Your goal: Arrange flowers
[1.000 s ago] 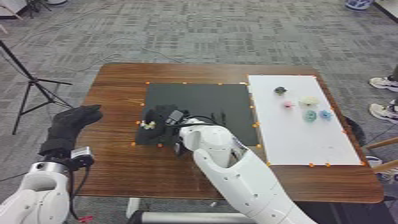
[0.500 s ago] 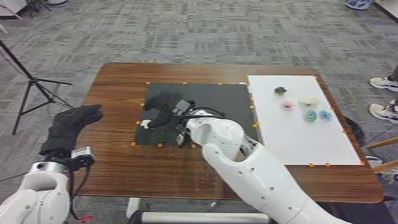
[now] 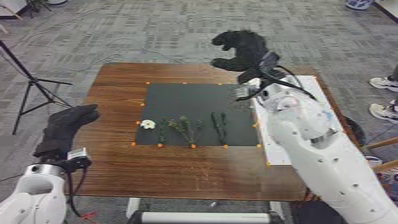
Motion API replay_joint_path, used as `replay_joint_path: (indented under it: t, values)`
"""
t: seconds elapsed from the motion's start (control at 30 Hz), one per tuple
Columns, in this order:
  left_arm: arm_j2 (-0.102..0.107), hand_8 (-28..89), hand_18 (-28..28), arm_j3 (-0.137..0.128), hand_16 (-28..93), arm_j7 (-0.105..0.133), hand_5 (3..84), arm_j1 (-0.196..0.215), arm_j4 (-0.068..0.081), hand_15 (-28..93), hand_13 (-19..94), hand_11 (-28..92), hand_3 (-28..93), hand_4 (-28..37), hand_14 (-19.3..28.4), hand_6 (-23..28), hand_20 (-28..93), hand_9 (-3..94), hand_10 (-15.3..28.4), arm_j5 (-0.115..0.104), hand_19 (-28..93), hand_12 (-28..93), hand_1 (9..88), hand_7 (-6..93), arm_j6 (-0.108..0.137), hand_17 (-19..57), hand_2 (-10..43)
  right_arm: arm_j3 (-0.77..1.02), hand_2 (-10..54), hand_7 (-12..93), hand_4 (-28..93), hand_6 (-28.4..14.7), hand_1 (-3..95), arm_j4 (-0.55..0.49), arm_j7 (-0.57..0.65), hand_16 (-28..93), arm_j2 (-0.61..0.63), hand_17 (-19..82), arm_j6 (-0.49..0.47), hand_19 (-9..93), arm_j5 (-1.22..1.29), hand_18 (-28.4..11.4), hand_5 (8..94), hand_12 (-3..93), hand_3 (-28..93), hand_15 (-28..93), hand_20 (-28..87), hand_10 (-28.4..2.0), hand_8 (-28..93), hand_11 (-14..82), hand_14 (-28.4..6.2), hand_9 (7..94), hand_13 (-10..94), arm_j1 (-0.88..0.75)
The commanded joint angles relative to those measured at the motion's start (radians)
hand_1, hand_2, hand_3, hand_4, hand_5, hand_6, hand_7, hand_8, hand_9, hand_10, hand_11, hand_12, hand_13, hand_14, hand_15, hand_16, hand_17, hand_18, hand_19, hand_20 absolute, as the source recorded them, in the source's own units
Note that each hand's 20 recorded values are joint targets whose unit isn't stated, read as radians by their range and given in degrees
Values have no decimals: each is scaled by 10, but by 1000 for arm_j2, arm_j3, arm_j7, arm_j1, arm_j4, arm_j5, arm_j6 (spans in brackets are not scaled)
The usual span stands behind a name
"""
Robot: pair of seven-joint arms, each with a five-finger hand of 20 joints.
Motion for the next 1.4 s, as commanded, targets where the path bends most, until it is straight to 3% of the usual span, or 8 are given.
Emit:
replay_joint_path:
  t: [0.03,0.27,0.47,0.67,1.4]
  values:
    - [-26,-81,109,1,-23,12,562,30,-17,219,436,218,686,-216,177,24,177,562,146,5,54,118,284,175,19,88,46,248,-95,210,-196,-10,331,79,118,326,155,542,0,932,-48,-166,559,200,689,564,478,-136,-88,183,-46,650,826,-191]
    - [-29,-81,109,4,-23,12,562,36,-23,218,435,219,684,-214,177,24,177,562,145,19,54,118,288,176,14,87,42,339,-95,236,-195,-9,337,147,178,325,148,556,-43,932,-102,-170,607,242,681,594,522,-134,-84,271,-52,695,834,-268]
    - [-25,-81,110,-2,-23,10,563,40,-29,217,435,219,682,-211,177,24,177,561,145,32,54,118,291,176,7,88,40,413,-95,260,-195,-9,342,146,184,330,150,564,-105,932,-102,-168,633,274,676,605,537,-130,-84,335,-53,721,839,-351]
    - [-28,-82,109,-4,-22,3,563,41,-31,217,435,219,682,-207,177,24,177,561,145,41,53,118,291,177,-2,88,36,428,-95,262,-195,-9,341,144,188,332,147,570,-128,932,-106,-166,643,277,677,607,543,-124,-86,345,-52,739,844,-404]
    - [-36,-82,109,14,-22,11,562,44,-31,215,435,219,681,-204,176,22,177,561,145,39,52,118,292,177,-7,88,32,400,-95,255,-190,-10,342,248,182,335,58,573,-148,932,-158,-168,636,268,667,604,543,-126,-87,327,-54,743,847,-382]
